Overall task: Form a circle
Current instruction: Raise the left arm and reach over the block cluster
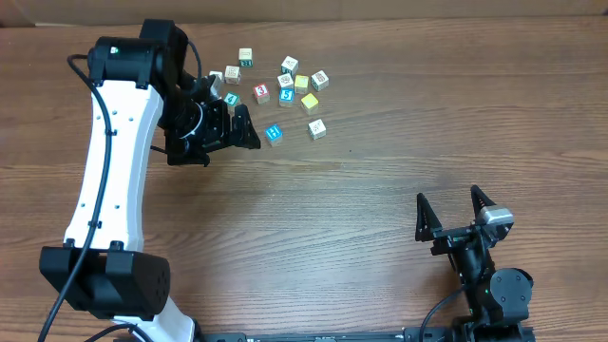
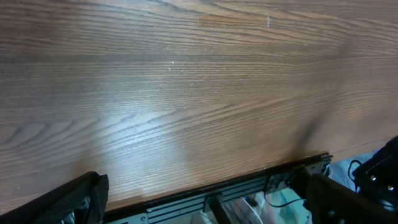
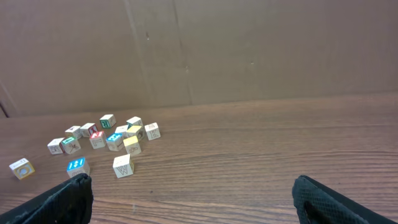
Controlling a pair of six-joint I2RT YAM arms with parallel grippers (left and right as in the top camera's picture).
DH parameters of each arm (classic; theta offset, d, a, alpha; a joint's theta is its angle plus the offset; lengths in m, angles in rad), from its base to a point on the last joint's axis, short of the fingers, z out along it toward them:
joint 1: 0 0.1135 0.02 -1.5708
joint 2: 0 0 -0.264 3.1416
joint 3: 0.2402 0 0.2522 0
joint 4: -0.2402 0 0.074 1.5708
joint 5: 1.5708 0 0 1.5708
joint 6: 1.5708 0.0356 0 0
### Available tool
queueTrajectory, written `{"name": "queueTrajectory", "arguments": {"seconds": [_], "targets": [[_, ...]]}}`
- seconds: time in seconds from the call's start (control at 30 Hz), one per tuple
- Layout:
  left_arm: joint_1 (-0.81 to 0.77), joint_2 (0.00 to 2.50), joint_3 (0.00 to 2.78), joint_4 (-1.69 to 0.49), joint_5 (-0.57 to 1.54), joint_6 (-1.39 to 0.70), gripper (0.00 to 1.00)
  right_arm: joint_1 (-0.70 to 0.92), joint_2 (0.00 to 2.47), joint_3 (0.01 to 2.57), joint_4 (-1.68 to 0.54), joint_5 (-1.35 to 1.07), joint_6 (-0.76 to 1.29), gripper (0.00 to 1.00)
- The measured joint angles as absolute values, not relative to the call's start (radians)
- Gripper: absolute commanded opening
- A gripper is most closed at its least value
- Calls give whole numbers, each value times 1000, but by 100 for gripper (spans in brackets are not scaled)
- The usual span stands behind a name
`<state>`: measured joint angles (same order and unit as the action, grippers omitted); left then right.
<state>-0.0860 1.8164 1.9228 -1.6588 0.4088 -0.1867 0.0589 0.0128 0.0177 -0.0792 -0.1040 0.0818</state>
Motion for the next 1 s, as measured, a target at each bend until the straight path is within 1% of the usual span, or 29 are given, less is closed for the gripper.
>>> {"name": "queueTrajectory", "arguments": {"seconds": [0.57, 0.83, 1.0], "targets": [[-139, 1816, 1923, -1612, 408, -187, 100, 59, 13, 18, -79, -104, 81, 100], [-260, 1816, 1869, -1501, 407, -218, 99, 59, 13, 18, -78, -104, 81, 100], [-359, 1816, 1797, -1420, 356, -314, 100, 59, 13, 18, -78, -104, 81, 100]]}}
